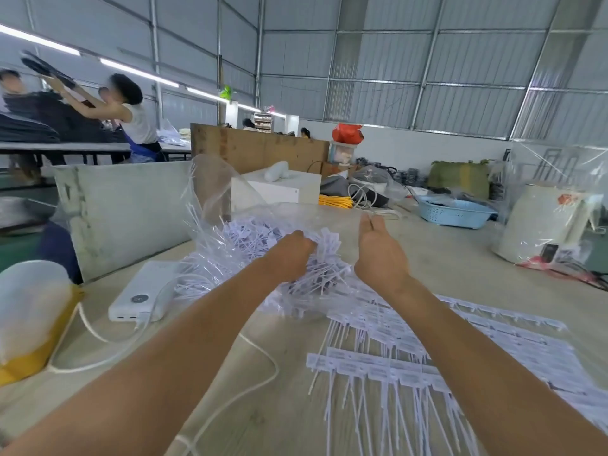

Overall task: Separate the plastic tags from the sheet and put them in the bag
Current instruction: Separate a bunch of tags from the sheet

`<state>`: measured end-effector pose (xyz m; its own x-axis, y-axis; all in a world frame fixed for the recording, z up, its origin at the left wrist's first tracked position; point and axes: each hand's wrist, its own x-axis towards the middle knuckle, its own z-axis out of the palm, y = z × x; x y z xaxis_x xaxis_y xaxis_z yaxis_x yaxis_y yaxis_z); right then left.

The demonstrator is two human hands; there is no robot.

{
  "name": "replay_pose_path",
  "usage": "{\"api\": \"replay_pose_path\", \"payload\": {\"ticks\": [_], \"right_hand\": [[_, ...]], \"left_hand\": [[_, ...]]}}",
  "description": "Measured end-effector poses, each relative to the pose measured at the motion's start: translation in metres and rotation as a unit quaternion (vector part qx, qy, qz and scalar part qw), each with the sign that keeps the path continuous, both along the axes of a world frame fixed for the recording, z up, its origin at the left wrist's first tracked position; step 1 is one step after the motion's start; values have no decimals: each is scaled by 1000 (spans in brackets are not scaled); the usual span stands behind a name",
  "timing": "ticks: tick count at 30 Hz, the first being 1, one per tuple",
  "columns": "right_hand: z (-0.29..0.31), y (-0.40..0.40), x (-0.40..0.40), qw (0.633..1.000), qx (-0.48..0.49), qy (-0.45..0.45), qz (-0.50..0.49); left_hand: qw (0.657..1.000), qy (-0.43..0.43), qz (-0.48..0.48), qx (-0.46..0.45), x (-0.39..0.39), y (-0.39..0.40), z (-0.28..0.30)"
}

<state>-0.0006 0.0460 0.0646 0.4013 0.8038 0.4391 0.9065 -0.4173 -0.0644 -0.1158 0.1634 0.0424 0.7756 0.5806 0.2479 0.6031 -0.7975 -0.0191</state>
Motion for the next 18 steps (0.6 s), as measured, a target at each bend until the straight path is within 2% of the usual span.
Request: {"api": "replay_pose_path", "payload": {"ticks": [7, 13, 15, 18], "right_hand": [[-4, -1, 2, 1000, -2, 21, -1], [-3, -15, 8, 998, -33, 44, 28], [-2, -26, 12, 996, -35, 65, 58], [-3, -53, 23, 988, -14, 100, 114]], "left_hand": [[981, 115, 67, 140, 6, -1, -23], [969, 193, 130, 83, 11, -39, 4], [974, 178, 103, 97, 15, -65, 17], [988, 82, 16, 133, 24, -108, 31]]}}
